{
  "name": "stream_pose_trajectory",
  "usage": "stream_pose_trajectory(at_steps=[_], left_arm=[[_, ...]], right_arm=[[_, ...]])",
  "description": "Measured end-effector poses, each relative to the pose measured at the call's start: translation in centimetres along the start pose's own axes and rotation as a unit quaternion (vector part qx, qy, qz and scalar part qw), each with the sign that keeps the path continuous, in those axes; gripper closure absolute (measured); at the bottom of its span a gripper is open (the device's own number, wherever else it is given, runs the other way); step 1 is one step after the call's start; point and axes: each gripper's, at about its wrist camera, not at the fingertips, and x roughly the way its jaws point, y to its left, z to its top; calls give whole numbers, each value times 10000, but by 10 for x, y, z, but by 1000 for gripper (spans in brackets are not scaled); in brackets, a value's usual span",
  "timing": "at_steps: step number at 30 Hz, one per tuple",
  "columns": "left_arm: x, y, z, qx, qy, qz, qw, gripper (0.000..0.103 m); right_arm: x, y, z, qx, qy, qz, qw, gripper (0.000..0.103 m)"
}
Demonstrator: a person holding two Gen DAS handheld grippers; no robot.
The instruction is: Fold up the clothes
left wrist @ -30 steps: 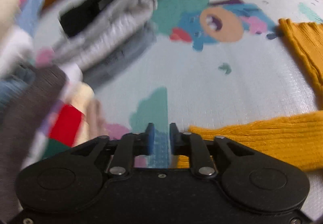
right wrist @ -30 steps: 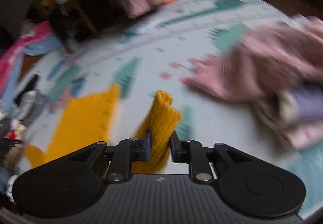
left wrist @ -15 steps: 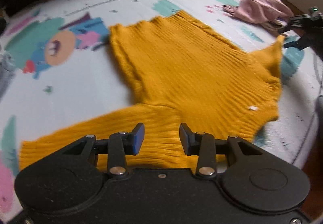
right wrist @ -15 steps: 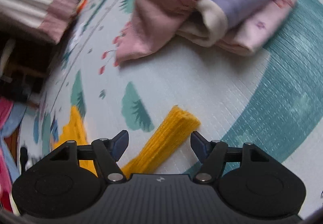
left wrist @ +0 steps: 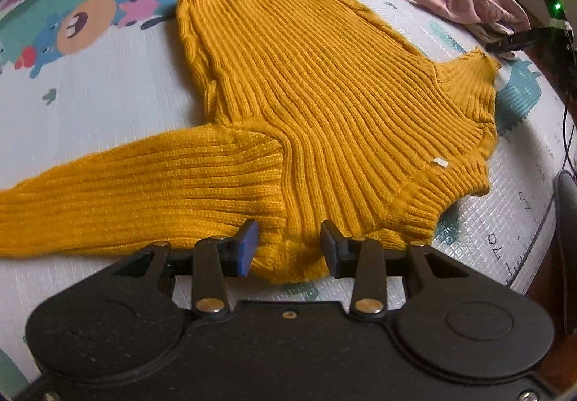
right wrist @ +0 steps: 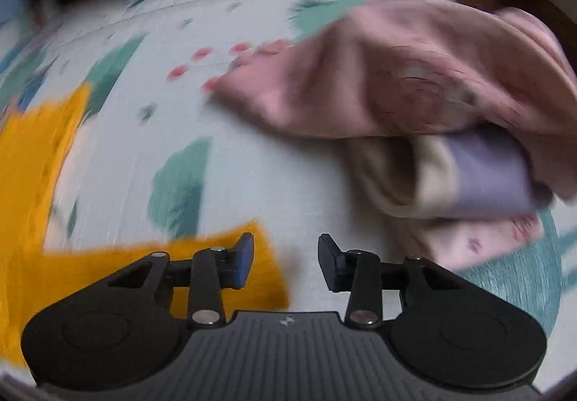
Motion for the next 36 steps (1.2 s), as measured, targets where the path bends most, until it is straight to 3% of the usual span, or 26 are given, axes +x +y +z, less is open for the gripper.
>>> stream_pose_trajectory(at_steps=[2,5,7,9,11,12,14,15,16,17,20,22,24,26,28,29,31,34,36], left_arm=[[-5,-2,2,-21,-87,-82,9999,66],[-7,-10,5,34,-166,-326,9993,67],[-4,-17,5,108,-164,-483,9986,68],[-2,-26,5,164,-153,-632,9977,68],[-2,-34,5,195,-173,-771,9967,68],[-1,-37,4,208,-188,-833,9961,68],[4,-41,3,218,-99,-788,9966,68],[10,-42,2,220,24,-728,9971,67],[14,-41,1,206,124,-700,9973,66],[13,-38,1,171,109,-734,9971,66],[1,-35,3,213,-147,-748,9969,68],[-5,-32,2,200,-333,-715,9967,67],[4,-26,-2,94,-133,-609,9980,66],[7,-23,-7,103,-41,-586,9982,63],[5,-22,-9,155,39,-590,9981,64],[0,-23,-4,253,18,-545,9982,65],[-14,-24,6,584,-326,-367,9971,65],[-17,-4,24,505,-863,-83,9950,64],[-7,7,30,561,-915,14,9942,64]], right_arm=[[-18,4,-1,275,-408,121,9987,58],[-42,50,-10,-641,-681,658,9934,58],[-47,90,-25,-1187,-445,1412,9818,62],[-49,134,-45,-1829,-129,2042,9616,72],[-51,169,-65,-2331,164,2459,9407,74],[-48,179,-73,-2498,311,2482,9354,74],[-33,182,-85,-2674,666,2121,9376,74],[-26,178,-89,-2641,780,2026,9397,79],[-23,162,-88,-2380,770,2101,9452,92],[-22,151,-87,-2219,764,2126,9486,94],[-33,159,-80,-2418,525,2018,9477,87],[-45,173,-81,-2561,246,2250,9398,85],[-46,193,-89,-2901,229,2315,9283,76],[-35,210,-108,-3634,515,2112,9059,72],[-35,216,-119,-4070,503,2008,8897,71],[-38,216,-120,-4119,480,1996,8878,71],[-42,220,-110,-3888,579,2049,8963,71],[-45,236,-100,-3992,294,2293,8872,68],[-39,252,-91,-4090,142,2347,8817,63]])
